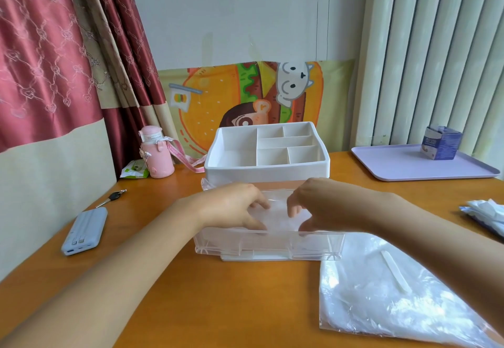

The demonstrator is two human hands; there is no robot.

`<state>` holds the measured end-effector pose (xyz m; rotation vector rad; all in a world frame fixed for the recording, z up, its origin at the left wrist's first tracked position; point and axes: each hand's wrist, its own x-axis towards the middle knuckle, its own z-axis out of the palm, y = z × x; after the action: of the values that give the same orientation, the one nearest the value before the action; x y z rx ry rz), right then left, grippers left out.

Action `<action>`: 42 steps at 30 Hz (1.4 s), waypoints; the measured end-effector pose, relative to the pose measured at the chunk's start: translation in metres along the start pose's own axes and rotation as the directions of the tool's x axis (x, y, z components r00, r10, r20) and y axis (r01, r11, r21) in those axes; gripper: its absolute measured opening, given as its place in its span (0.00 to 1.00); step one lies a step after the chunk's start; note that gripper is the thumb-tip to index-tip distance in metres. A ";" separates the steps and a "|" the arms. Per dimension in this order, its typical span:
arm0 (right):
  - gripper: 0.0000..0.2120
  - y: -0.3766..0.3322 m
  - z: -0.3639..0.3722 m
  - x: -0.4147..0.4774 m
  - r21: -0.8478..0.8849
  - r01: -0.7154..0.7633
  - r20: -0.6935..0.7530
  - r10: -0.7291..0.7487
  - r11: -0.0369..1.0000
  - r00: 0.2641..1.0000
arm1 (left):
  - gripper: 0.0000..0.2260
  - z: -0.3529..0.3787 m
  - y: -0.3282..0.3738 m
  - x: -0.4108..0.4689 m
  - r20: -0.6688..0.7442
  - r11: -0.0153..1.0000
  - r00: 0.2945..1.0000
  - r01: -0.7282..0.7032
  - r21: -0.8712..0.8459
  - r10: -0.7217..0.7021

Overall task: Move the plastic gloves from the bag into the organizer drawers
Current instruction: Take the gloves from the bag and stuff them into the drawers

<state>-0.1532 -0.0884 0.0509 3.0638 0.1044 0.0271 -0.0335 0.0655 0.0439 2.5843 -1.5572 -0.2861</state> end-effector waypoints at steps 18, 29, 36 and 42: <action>0.28 -0.004 -0.016 0.002 -0.017 -0.049 0.240 0.052 0.999 0.969 | 0.35 -0.002 -0.002 -0.005 0.002 0.997 0.997 0.071 0.014 -0.071; 0.34 -0.013 -0.017 0.012 -0.254 -0.062 0.343 0.150 0.965 0.927 | 0.30 -0.009 0.023 -0.024 0.183 0.966 0.949 0.252 0.056 -0.258; 0.35 -0.012 -0.016 0.013 -0.241 -0.082 0.326 0.160 0.967 0.932 | 0.31 -0.004 0.028 -0.016 0.212 0.951 0.943 0.286 -0.120 -0.257; 0.31 -0.009 -0.013 0.011 -0.163 -0.081 0.262 0.122 0.983 0.957 | 0.23 -0.014 0.026 -0.026 0.138 0.937 0.961 0.265 -0.228 -0.238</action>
<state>-0.1435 -0.0776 0.0634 2.8837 -0.0689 -0.3612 -0.0645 0.0764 0.0651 2.6026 -1.1294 -0.6104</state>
